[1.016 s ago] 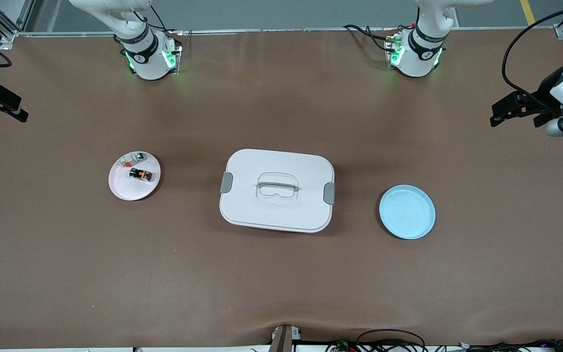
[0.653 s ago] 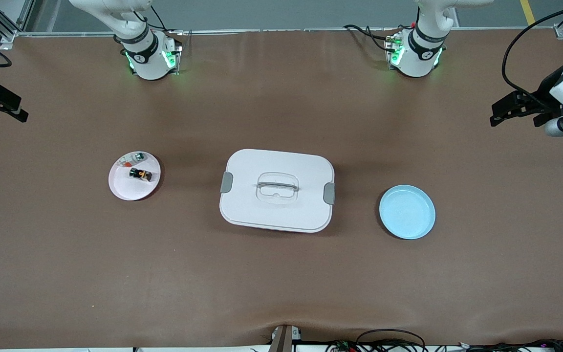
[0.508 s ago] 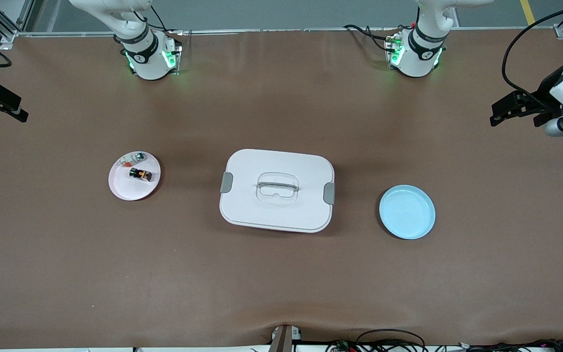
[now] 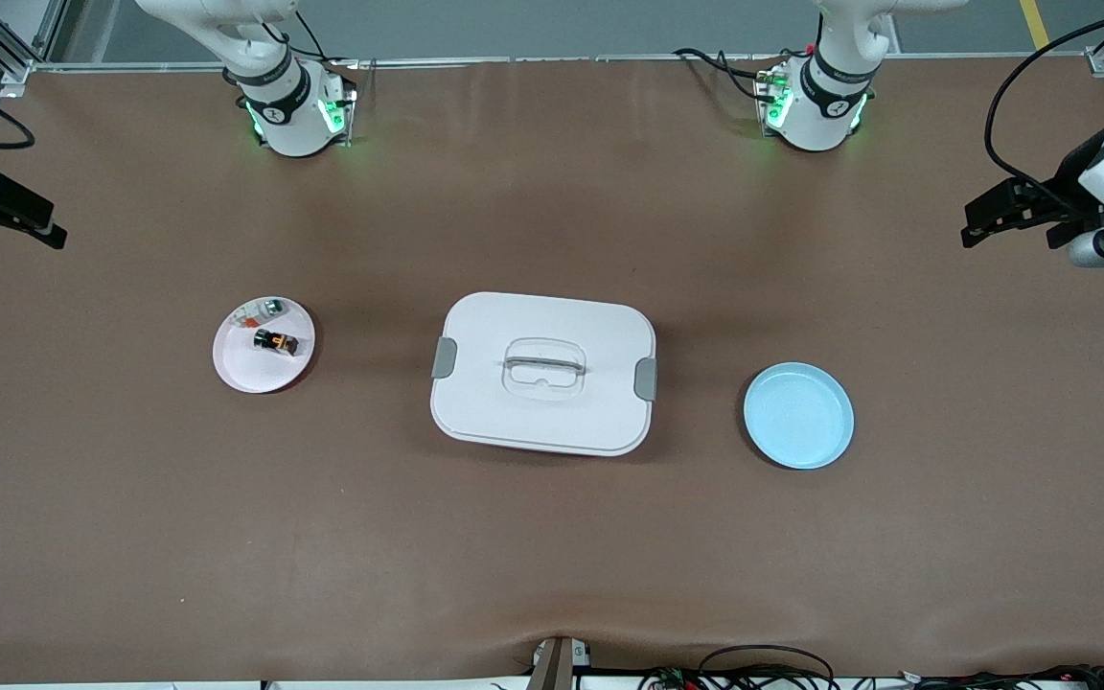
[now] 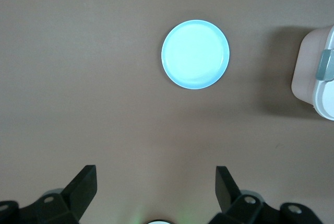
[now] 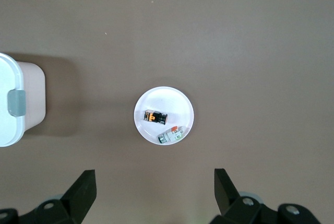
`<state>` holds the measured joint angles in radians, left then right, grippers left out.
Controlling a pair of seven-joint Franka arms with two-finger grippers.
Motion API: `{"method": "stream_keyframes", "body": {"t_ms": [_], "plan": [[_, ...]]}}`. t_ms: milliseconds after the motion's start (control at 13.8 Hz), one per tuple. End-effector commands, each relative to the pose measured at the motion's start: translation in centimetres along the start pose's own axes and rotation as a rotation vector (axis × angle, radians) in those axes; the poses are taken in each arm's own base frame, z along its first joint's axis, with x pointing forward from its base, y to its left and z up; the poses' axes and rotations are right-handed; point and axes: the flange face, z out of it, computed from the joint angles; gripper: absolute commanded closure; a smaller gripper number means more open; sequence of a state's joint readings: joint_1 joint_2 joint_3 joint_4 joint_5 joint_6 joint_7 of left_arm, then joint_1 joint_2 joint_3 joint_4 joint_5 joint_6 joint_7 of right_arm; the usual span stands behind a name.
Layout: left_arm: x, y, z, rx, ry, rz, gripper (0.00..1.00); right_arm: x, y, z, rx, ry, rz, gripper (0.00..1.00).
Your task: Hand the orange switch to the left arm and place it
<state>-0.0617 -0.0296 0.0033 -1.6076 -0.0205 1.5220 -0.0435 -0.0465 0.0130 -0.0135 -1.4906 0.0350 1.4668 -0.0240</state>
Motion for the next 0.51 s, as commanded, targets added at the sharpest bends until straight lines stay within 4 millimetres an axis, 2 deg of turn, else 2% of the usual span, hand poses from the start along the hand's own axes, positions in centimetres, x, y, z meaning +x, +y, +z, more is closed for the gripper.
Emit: {"method": "stream_keyframes", "body": {"t_ms": [0,218,363,435], "plan": [[-0.3,-0.1,-0.6,0.01,-0.004,0.009,0.0,0.9,0.2,1.8,0.004,-0.037,0.008,0.0],[-0.3,0.0,-0.6,0.009,-0.005,0.012,0.0,1.8,0.4,3.9,0.007,-0.09,0.009,0.0],[-0.2,0.0,-0.3,0.007,-0.013,0.014,0.0,2.0,0.4,4.2,0.012,-0.095,0.012,0.0],[-0.2,0.0,-0.2,0.006,-0.014,0.014,0.0,2.4,0.7,5.0,0.012,-0.107,0.017,0.0]]}}
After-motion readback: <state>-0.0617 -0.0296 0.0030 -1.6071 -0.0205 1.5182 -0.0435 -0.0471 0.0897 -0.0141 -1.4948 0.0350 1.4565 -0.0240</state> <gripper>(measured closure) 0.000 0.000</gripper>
